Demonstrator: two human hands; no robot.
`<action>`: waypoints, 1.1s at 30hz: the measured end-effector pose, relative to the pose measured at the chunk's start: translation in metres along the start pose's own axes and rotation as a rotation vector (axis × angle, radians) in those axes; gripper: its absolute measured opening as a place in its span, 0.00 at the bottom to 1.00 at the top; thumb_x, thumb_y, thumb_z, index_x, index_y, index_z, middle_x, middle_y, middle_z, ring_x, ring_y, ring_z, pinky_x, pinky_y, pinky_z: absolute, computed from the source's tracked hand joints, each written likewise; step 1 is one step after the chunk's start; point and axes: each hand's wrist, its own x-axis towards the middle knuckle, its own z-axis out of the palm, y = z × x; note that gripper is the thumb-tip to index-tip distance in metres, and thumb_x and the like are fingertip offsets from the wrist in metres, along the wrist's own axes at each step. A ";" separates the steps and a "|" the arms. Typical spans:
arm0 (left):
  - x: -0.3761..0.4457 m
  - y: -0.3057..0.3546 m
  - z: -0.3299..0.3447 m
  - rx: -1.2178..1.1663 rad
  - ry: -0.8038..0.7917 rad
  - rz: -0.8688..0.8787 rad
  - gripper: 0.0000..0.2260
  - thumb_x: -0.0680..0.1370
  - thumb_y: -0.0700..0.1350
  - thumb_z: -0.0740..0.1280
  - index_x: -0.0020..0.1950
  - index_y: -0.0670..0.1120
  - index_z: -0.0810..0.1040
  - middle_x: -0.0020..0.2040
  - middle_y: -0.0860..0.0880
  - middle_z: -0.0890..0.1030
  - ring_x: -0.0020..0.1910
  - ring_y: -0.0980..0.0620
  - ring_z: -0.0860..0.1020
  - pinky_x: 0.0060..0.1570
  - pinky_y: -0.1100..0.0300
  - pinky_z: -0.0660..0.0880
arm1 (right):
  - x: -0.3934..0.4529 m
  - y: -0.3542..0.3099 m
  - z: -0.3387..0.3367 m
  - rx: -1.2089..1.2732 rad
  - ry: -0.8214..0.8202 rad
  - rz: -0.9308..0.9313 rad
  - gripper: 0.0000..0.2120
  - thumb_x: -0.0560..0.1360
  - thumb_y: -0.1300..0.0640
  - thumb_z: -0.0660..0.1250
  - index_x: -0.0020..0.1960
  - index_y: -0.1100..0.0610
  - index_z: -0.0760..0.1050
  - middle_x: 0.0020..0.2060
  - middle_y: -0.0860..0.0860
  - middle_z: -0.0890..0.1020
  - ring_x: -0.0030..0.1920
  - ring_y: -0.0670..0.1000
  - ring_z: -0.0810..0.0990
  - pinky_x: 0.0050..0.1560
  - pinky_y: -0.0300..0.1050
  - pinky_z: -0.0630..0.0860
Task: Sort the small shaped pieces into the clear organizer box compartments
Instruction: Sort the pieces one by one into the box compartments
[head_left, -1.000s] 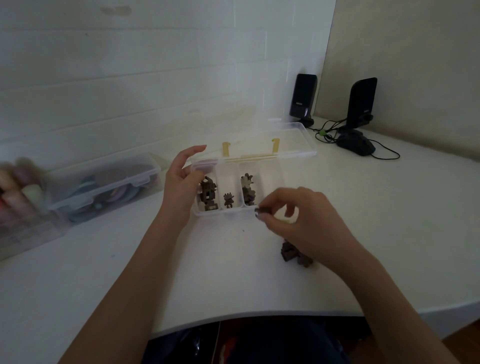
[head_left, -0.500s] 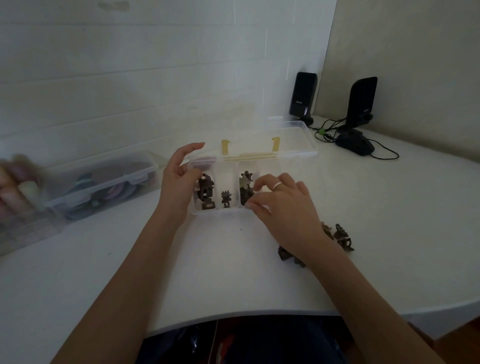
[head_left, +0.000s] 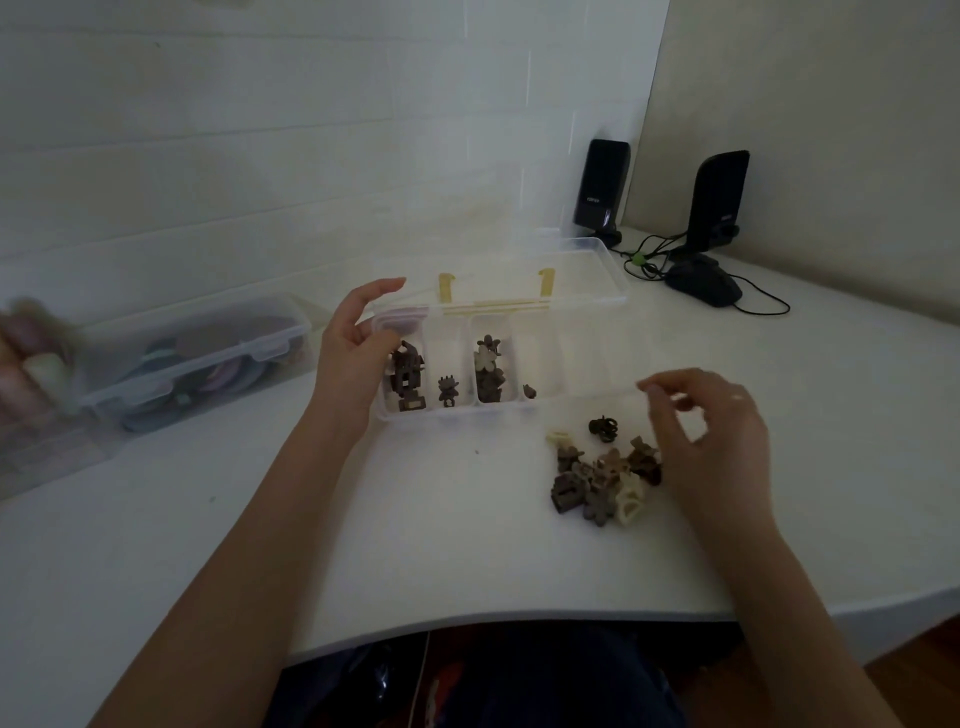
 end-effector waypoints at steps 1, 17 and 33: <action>0.000 0.000 0.000 -0.002 -0.003 0.001 0.21 0.74 0.32 0.65 0.53 0.59 0.79 0.34 0.55 0.80 0.35 0.53 0.76 0.38 0.59 0.75 | -0.003 0.006 -0.002 -0.014 0.014 0.087 0.05 0.76 0.56 0.62 0.47 0.50 0.77 0.42 0.46 0.80 0.46 0.51 0.76 0.49 0.57 0.73; 0.000 0.001 0.002 0.003 0.014 -0.015 0.19 0.74 0.32 0.66 0.58 0.53 0.78 0.36 0.57 0.80 0.31 0.61 0.76 0.35 0.65 0.74 | -0.011 0.015 -0.018 0.044 -0.299 0.310 0.07 0.73 0.58 0.68 0.43 0.48 0.83 0.31 0.44 0.81 0.30 0.39 0.76 0.29 0.26 0.68; -0.001 0.001 0.001 -0.020 -0.014 0.001 0.21 0.74 0.30 0.63 0.57 0.56 0.78 0.34 0.56 0.82 0.32 0.55 0.78 0.32 0.62 0.77 | -0.008 -0.009 -0.013 0.437 -0.164 0.186 0.08 0.69 0.64 0.73 0.46 0.55 0.80 0.39 0.48 0.84 0.39 0.45 0.83 0.42 0.35 0.79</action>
